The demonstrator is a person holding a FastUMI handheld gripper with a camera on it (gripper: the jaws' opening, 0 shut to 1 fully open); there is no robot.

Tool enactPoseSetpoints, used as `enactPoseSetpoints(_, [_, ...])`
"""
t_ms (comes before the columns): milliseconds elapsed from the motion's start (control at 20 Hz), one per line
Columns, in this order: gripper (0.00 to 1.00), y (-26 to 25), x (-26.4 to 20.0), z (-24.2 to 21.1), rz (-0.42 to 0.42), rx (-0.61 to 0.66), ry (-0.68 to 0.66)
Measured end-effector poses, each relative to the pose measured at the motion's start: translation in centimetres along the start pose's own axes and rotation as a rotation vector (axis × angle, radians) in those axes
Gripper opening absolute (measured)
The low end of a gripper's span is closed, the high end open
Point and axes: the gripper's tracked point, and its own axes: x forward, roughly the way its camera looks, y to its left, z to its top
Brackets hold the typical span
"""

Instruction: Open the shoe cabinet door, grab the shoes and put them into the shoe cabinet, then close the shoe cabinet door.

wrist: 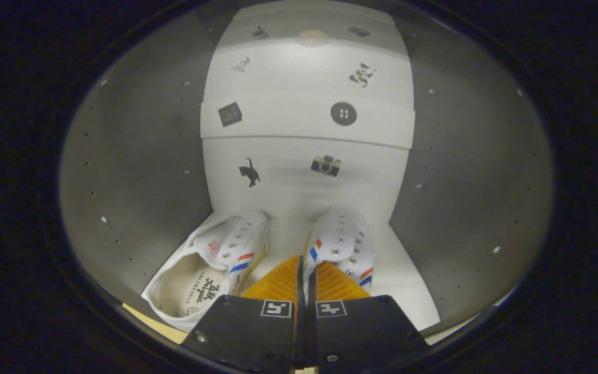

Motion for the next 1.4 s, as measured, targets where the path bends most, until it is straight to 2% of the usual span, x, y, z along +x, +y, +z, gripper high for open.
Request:
enactPoseSetpoints(100, [0.05,-0.1,0.0,0.3,-0.007,0.009,-0.013])
enactPoseSetpoints(300, [0.17,0.2,-0.3,0.4,-0.001,0.021,-0.024])
enactPoseSetpoints(450, [0.39,-0.3,-1.0,0.5,-0.035,0.031,-0.038])
enactPoseSetpoints(500, [0.43,-0.5,-1.2,0.4,-0.047,0.028,-0.036])
enactPoseSetpoints(650, [0.45,-0.1,-2.4,0.6,-0.035,0.046,-0.047])
enactPoseSetpoints(750, [0.56,0.0,-3.6,0.9,-0.034,0.048,-0.064])
enactPoseSetpoints(800, [0.55,0.3,-4.4,1.1,-0.030,0.046,-0.075])
enactPoseSetpoints(1100, [0.68,2.5,-11.8,3.2,-0.003,0.025,-0.173])
enactPoseSetpoints(1150, [0.78,3.2,-13.7,3.6,0.013,0.024,-0.182])
enactPoseSetpoints(1250, [0.86,4.7,-18.2,4.5,0.061,0.018,-0.228])
enactPoseSetpoints(1350, [0.97,5.7,-23.1,4.9,0.093,-0.003,-0.268])
enactPoseSetpoints(1400, [0.98,6.1,-25.4,4.9,0.105,-0.013,-0.283])
